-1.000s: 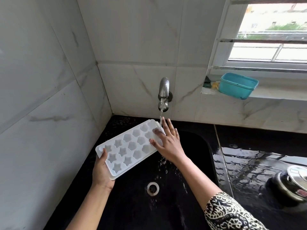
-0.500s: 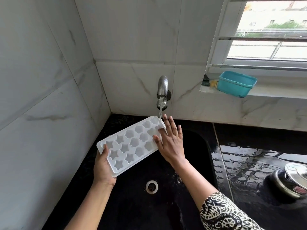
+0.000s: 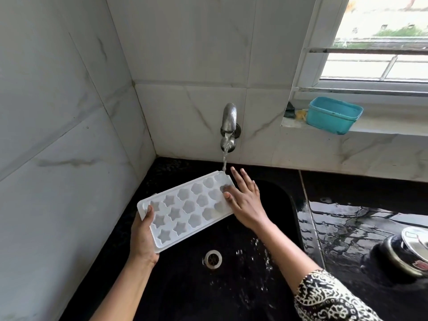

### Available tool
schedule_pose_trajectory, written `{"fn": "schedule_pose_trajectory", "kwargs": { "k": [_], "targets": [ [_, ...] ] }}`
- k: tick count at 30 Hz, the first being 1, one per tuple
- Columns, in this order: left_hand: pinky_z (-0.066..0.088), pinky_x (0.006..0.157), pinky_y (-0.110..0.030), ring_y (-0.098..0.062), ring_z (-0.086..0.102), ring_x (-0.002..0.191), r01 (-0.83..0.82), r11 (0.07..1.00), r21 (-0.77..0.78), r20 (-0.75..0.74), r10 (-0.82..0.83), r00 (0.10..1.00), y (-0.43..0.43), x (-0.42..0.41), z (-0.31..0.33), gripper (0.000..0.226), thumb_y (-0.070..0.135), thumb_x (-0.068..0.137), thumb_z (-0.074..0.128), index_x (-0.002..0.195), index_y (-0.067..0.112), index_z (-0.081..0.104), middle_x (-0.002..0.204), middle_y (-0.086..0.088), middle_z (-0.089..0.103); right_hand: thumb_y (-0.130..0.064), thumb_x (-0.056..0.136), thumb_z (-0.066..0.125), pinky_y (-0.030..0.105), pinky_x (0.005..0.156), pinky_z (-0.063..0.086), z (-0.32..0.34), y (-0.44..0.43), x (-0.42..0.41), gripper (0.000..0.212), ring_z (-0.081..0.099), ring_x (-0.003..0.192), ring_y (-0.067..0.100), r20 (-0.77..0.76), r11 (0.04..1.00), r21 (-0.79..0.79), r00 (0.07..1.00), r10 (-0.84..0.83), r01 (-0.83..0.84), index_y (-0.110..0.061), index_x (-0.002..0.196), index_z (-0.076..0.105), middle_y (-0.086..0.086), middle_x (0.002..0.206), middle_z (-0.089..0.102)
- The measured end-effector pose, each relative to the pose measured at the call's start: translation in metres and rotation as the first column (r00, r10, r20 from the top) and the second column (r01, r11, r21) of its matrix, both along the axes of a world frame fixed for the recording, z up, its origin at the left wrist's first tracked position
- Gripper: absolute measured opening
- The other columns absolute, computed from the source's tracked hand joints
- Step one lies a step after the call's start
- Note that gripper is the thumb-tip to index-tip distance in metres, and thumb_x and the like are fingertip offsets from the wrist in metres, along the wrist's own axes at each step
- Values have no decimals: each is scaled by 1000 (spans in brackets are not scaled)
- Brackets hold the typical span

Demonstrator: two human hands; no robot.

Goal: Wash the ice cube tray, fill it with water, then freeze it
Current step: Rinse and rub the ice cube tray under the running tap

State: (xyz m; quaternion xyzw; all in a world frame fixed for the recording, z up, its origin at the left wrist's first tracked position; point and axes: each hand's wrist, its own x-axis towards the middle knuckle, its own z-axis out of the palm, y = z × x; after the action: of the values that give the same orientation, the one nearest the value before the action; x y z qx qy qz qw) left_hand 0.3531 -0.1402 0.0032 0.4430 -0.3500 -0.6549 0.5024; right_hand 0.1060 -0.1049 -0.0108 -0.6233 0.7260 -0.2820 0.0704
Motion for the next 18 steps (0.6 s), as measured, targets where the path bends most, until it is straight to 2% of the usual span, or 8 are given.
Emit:
{"fn": "schedule_pose_trajectory", "kwargs": {
  "k": [2,5,7,9,12,14,16,18],
  "targets": [
    [51,90,-49,-29,66,105,0,1000,-2,18,0,1000,3,-2,-2,25,32,97,49,115,22,64,113,-9,70,-75,82,-6,46,117,-8,6,0,-6,87,-24,141,1,-145,1000,2,989,18,-18,-31,114,62,-16,156,-8],
    [55,83,-46,-26,69,97,-20,1000,20,1,20,1000,4,-5,-1,19,29,98,48,106,26,66,107,-6,72,-69,87,0,45,115,-14,10,-2,-1,77,-28,141,6,-266,999,29,964,23,-16,-34,130,55,-14,155,-18],
    [51,89,-50,-29,67,103,-40,999,12,12,40,999,0,-3,0,20,30,97,50,108,24,66,110,-8,71,-70,85,0,41,115,-15,10,0,2,79,-32,138,4,-185,996,82,982,47,-33,-35,138,47,-17,153,-23],
    [49,93,-53,-32,64,108,-56,998,-2,30,56,998,-3,1,0,24,31,96,52,116,22,63,115,-10,69,-72,82,-4,39,115,-15,10,3,-1,84,-34,137,3,-138,992,108,988,76,-61,-36,134,51,-17,153,-22],
    [48,95,-54,-31,64,108,-42,999,6,48,42,998,1,-1,-4,21,29,97,52,112,23,65,114,-9,69,-73,82,-8,42,115,-15,13,4,-6,87,-27,141,5,-244,997,66,968,62,-48,-35,120,61,-12,157,-13],
    [49,94,-53,-31,65,106,-35,999,33,40,34,999,5,-6,-5,19,29,97,51,106,24,66,110,-9,71,-72,85,0,42,114,-18,15,2,-3,80,-27,141,6,-278,998,61,960,44,-28,-34,121,60,-11,158,-13],
    [50,91,-52,-32,66,104,-37,998,41,26,36,999,5,-9,-2,19,28,98,50,107,23,65,109,-9,71,-72,85,8,42,115,-18,13,0,4,77,-32,138,4,-199,994,109,979,42,-20,-31,133,53,-11,156,-20],
    [51,90,-51,-32,66,105,-53,998,25,36,52,998,2,-8,1,22,27,97,51,114,20,63,114,-11,69,-72,82,6,42,116,-15,11,0,7,81,-36,135,3,-47,988,156,998,30,-22,-31,136,51,-13,153,-26]
  ]
}}
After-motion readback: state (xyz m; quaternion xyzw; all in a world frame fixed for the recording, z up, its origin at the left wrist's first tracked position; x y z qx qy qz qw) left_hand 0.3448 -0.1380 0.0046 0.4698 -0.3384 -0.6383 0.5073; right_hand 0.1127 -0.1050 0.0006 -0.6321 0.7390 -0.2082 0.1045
